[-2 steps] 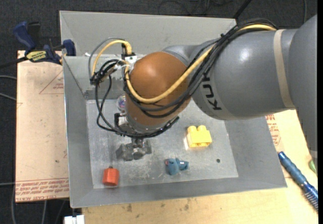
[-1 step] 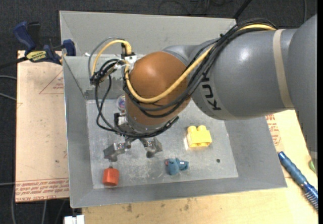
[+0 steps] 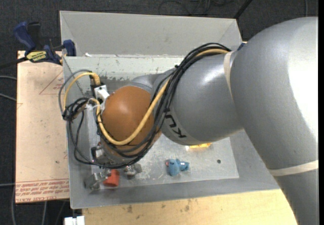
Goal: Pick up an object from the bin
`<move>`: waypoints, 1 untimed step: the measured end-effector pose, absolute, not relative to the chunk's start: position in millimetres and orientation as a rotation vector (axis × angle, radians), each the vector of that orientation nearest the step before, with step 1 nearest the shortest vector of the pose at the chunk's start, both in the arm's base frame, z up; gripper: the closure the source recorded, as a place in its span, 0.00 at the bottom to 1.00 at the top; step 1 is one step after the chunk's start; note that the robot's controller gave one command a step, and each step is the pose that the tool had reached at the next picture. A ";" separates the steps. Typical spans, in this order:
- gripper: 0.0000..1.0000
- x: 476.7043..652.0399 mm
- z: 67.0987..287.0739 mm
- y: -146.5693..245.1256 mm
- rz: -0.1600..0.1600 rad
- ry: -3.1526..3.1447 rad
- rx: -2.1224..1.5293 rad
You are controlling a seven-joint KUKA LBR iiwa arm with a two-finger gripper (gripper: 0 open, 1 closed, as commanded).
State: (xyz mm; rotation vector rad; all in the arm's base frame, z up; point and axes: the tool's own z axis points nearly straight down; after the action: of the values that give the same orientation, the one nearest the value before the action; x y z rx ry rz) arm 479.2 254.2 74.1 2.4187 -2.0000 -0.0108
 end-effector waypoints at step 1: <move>1.00 482.4 76.4 251.7 -0.005 -2.013 2.412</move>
Offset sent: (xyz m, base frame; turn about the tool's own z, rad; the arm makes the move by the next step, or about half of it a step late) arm 0.0000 0.0000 0.0000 0.0000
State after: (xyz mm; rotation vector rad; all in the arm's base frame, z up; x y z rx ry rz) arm 482.4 251.7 76.4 2.4120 -2.0132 -0.0051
